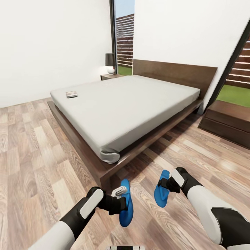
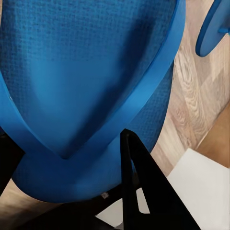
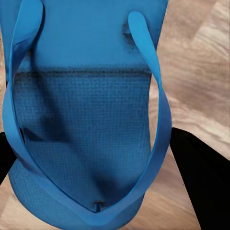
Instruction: In the bedroom, move the book from the bed onto either nightstand, and place the two sandals side by side next to the bed.
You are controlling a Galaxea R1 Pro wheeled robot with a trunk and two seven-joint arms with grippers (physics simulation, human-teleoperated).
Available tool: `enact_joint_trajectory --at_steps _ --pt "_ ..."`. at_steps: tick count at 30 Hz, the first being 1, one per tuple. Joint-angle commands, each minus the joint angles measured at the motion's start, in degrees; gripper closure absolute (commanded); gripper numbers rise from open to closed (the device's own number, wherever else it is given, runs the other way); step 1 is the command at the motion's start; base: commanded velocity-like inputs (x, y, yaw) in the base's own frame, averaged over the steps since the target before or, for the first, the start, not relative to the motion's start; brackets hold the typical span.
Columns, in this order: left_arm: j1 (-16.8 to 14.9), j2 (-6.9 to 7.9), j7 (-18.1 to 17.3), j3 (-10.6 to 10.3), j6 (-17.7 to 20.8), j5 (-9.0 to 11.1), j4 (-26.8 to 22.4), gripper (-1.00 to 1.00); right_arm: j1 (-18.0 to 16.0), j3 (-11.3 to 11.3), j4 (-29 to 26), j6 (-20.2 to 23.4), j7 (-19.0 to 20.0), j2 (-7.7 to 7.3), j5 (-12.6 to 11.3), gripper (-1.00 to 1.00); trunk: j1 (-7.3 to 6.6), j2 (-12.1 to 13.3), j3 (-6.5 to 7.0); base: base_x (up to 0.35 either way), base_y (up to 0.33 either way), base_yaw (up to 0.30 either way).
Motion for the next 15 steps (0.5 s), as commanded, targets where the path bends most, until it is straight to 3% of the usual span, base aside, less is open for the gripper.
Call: enact_joint_trajectory --at_steps 1,15 --pt "0.0 0.0 0.7 -0.1 0.1 0.6 0.0 1.0 0.0 -0.3 -0.1 0.1 -0.4 0.01 -0.6 1.0 0.01 0.0 -0.31 0.0 0.0 0.248" --pt "0.0 0.13 0.7 0.0 0.1 0.5 0.0 1.0 0.0 0.1 -0.1 -0.9 -0.3 0.06 -0.6 1.0 0.37 -0.2 -3.88 0.0 0.0 0.248"
